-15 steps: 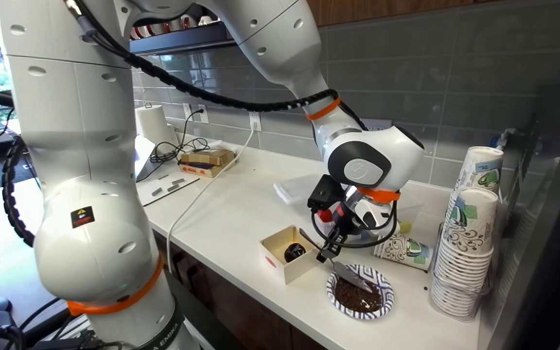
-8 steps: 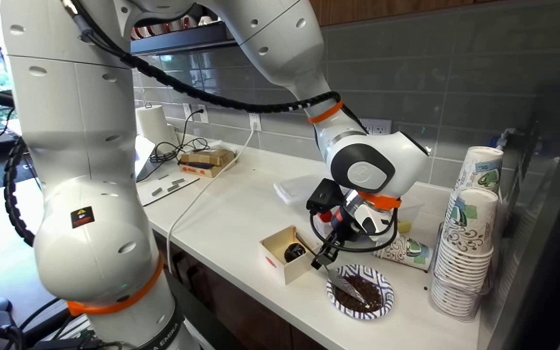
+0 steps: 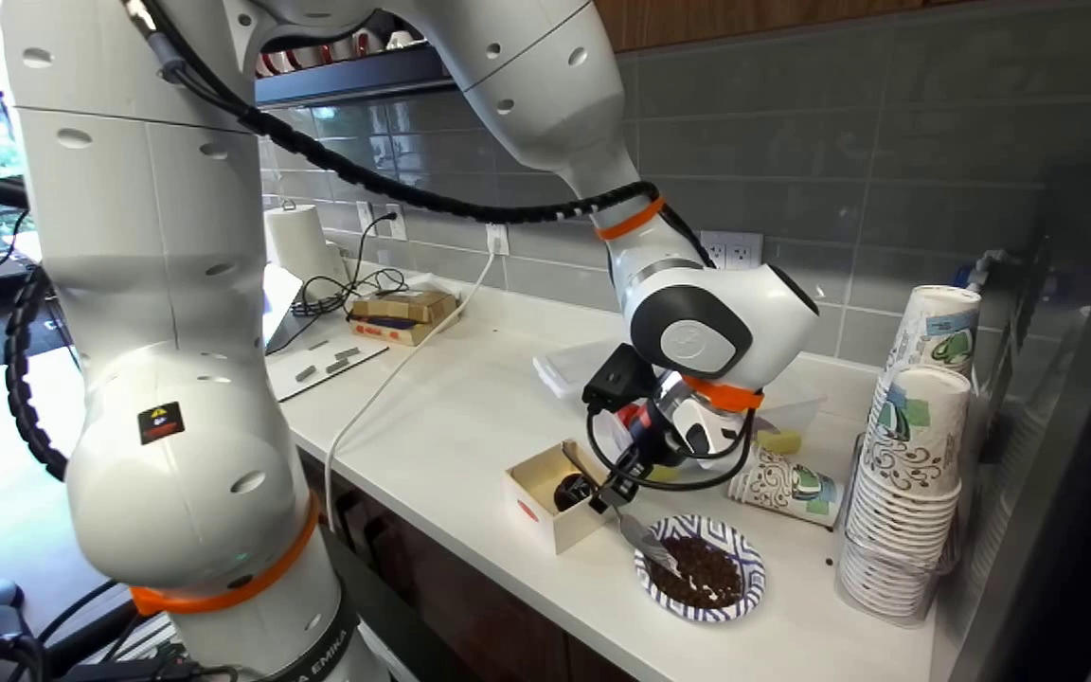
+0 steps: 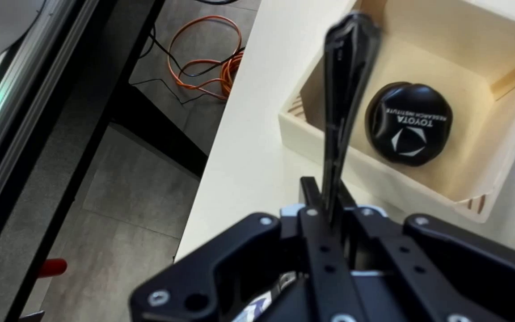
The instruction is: Pick up the spoon and stir in the bowl
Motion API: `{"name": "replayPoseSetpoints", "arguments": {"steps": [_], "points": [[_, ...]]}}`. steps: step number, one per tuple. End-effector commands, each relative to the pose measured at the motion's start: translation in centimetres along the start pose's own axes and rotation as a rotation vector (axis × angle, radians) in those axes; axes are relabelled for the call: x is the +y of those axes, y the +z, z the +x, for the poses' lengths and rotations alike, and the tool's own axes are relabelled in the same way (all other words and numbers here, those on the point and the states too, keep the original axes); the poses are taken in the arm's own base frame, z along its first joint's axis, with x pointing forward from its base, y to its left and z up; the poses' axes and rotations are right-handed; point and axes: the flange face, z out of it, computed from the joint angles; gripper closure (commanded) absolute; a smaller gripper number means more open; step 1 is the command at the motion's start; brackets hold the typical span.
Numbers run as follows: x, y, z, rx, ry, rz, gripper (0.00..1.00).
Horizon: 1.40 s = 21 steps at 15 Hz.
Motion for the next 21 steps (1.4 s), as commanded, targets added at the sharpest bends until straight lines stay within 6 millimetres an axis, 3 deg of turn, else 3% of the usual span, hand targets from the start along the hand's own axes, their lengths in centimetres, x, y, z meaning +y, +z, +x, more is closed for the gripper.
{"name": "replayPoseSetpoints", "arguments": {"steps": [1, 7, 16, 17, 21], "points": [[-0.9, 0.3, -0.5, 0.019, 0.012, 0.059, 0.98], [-1.4, -0.4, 0.3, 0.155, 0.037, 0.092, 0.98], [-0.7, 1.3, 0.1, 0.23, 0.097, 0.085, 0.98], [-0.8, 1.4, -0.1, 0.232, 0.105, 0.087, 0.73], [-1.1, 1.6, -0.3, 0.245, 0.139, 0.093, 0.43]]}}
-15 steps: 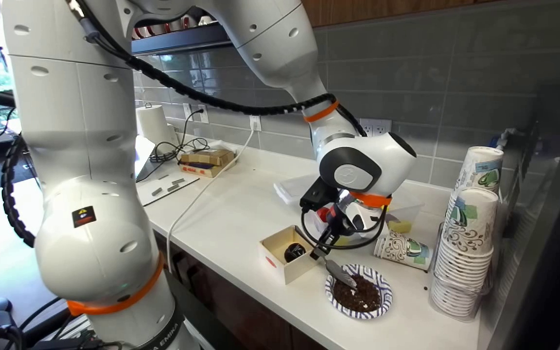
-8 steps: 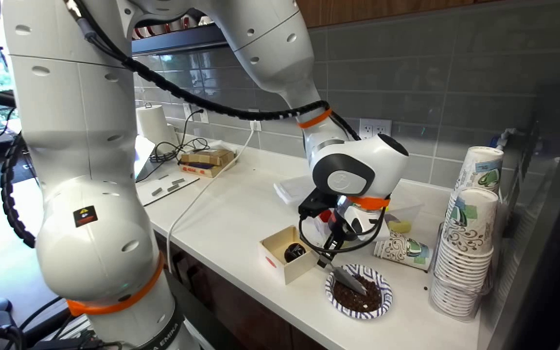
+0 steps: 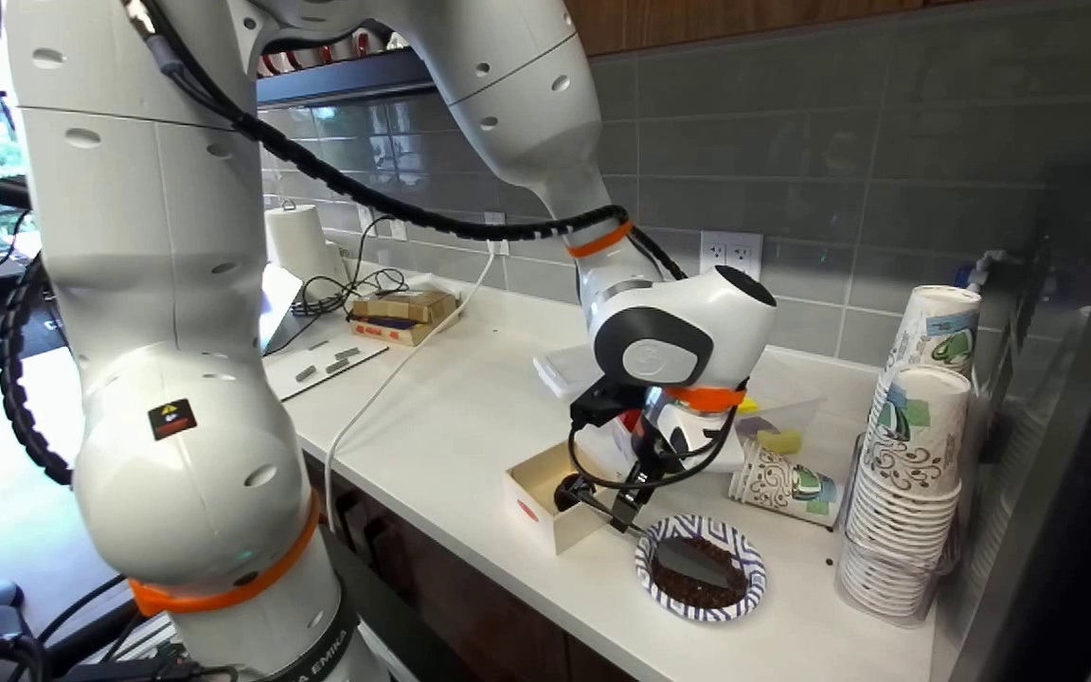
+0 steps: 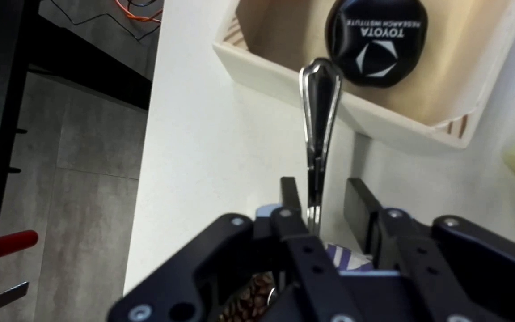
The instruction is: Pick up the spoon and stir in the bowl
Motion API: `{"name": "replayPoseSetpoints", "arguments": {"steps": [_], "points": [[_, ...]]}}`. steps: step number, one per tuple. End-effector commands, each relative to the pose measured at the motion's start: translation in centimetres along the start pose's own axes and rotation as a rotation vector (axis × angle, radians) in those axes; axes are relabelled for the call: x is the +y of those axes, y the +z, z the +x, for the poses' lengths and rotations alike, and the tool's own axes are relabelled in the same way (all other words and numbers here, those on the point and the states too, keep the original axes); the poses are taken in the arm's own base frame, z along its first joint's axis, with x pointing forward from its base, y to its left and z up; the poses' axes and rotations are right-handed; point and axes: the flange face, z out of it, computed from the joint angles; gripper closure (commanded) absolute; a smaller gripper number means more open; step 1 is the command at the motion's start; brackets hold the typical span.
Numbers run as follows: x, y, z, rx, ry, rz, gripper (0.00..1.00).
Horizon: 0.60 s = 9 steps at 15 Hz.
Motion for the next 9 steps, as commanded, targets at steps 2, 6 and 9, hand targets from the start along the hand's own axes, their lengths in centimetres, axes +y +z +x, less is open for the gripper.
{"name": "replayPoseSetpoints", "arguments": {"steps": [2, 6, 9], "points": [[-0.07, -0.09, -0.59, 0.031, 0.035, 0.0, 0.27], [0.01, -0.12, -0.43, 0.028, 0.051, 0.0, 0.0], [0.01, -0.37, -0.27, 0.032, 0.064, 0.002, 0.0]]}}
